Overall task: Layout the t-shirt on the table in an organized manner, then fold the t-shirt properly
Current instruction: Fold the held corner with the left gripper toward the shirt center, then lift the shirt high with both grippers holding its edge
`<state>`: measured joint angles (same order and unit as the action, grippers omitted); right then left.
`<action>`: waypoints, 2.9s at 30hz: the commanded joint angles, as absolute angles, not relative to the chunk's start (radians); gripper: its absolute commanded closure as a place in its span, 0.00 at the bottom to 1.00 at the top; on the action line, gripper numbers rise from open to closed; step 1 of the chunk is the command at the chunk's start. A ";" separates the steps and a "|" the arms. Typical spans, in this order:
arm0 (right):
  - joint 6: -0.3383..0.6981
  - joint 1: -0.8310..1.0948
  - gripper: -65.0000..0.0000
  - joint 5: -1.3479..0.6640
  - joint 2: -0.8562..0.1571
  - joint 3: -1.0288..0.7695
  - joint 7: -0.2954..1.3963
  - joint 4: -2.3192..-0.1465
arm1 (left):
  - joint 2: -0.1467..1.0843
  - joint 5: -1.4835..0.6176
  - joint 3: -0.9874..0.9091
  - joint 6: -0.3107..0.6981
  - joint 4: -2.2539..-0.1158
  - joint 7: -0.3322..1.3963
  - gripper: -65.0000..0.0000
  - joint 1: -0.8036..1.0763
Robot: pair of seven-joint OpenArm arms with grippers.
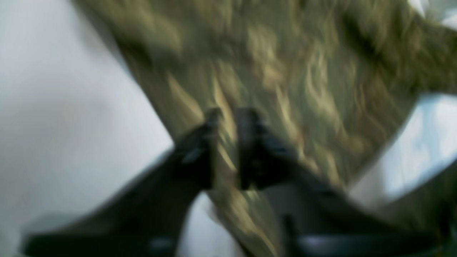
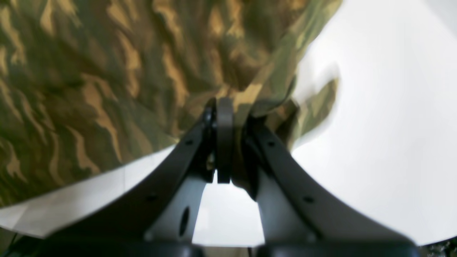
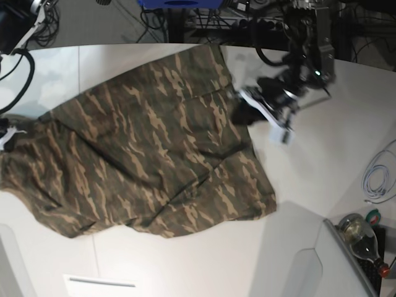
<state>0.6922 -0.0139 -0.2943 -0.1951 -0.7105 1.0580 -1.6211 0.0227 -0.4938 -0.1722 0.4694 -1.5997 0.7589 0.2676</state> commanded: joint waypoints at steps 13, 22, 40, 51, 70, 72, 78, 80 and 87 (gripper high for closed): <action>0.587 0.110 1.00 -0.300 -0.194 -0.714 0.944 -1.621 | 0.016 -0.427 0.206 0.384 -1.150 0.371 0.68 0.088; 0.588 0.165 1.00 -0.302 -0.068 -0.659 0.989 -1.626 | 0.036 -0.159 0.203 0.294 -0.995 0.323 0.68 -0.096; 0.588 0.232 1.00 -0.302 -0.050 -0.542 0.983 -1.627 | 0.076 -0.377 0.117 0.294 -1.159 0.217 0.66 -0.145; 0.588 0.229 1.00 -0.302 -0.047 -0.541 0.981 -1.627 | 0.151 -0.598 -0.157 0.392 -1.267 0.206 0.15 0.191; 0.588 0.226 1.00 -0.302 -0.045 -0.542 0.981 -1.626 | 0.125 -0.595 -0.096 0.412 -0.929 0.206 0.29 -0.018; 0.588 0.226 1.00 -0.302 -0.045 -0.542 0.981 -1.626 | 0.125 -0.595 -0.058 0.412 -0.866 0.206 0.57 -0.047; 0.588 0.200 1.00 -0.302 -0.053 -0.541 0.983 -1.626 | 0.163 -0.564 0.021 0.412 -0.842 0.214 1.00 -0.104; 0.588 0.176 1.00 -0.302 -0.062 -0.541 0.987 -1.629 | 0.188 -0.530 0.061 0.412 -0.944 0.216 1.00 -0.107; 0.588 0.019 1.00 -0.302 -0.145 -0.539 1.029 -1.705 | 0.255 -0.512 0.081 0.335 -1.316 0.390 1.00 -0.162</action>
